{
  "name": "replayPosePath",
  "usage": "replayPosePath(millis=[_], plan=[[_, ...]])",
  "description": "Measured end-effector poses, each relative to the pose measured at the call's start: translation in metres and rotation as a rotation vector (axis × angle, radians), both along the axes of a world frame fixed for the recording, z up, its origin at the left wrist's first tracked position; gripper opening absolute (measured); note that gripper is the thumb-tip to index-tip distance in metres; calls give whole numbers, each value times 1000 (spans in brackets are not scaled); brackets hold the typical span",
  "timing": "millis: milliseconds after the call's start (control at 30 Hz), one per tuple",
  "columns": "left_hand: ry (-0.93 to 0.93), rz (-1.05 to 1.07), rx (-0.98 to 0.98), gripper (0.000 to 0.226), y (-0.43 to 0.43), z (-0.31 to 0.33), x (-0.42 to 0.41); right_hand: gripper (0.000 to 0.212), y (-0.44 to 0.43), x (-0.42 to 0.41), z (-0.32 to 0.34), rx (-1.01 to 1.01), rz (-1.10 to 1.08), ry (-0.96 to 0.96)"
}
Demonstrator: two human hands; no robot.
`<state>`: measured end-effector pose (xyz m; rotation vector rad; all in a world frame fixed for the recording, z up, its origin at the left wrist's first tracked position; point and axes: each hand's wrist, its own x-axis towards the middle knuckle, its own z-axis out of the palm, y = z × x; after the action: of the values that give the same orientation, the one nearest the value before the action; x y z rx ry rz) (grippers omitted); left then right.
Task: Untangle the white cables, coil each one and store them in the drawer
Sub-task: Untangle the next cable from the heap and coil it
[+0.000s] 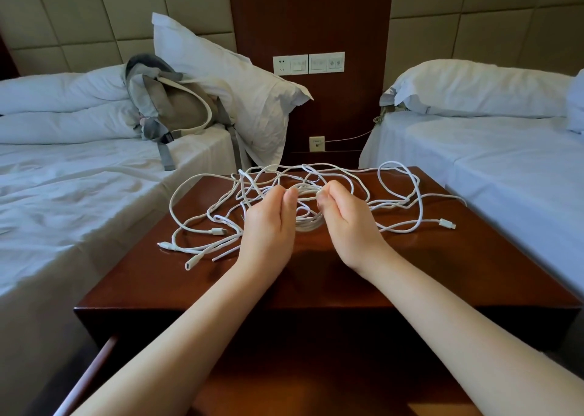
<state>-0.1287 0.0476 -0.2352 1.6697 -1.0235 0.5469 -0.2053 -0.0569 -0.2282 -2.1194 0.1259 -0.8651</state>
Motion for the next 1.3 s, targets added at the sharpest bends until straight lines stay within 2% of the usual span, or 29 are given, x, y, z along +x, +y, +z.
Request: replayPosePath(millis=[167,300,400,500,633,767,833,967,1067,1167,1300], plan=[[-41,27,46,35,1,1,3,25,-10,0,1,-5,-78,-61],[-26,56,73,40,1,2,2,19,-19,-1,5,-61,-168,-238],[30,120,19,42,0,2,7,15,-5,-3,3,-150,-86,-319],[128,190,-65,38,3,5,16,16,6,-2,-1,-136,12,-207],[237,206,-185,40,8,10,23,22,9,-1,-5,-185,106,125],[427,11,-316,38,8,19,18,33,3,0,1,-227,37,260],[547,-179,-348,39,8,25,15,38,-4,-1,4,-115,48,272],[695,-615,-229,41,8,33,1,40,-12,-8,11,137,190,250],[737,-815,-22,36,10,34,-8,29,-17,-13,15,346,302,232],[697,-840,214,30,13,31,-14,14,-25,-14,18,485,370,177],[606,-762,427,31,12,28,-20,22,-28,-14,17,623,378,103]])
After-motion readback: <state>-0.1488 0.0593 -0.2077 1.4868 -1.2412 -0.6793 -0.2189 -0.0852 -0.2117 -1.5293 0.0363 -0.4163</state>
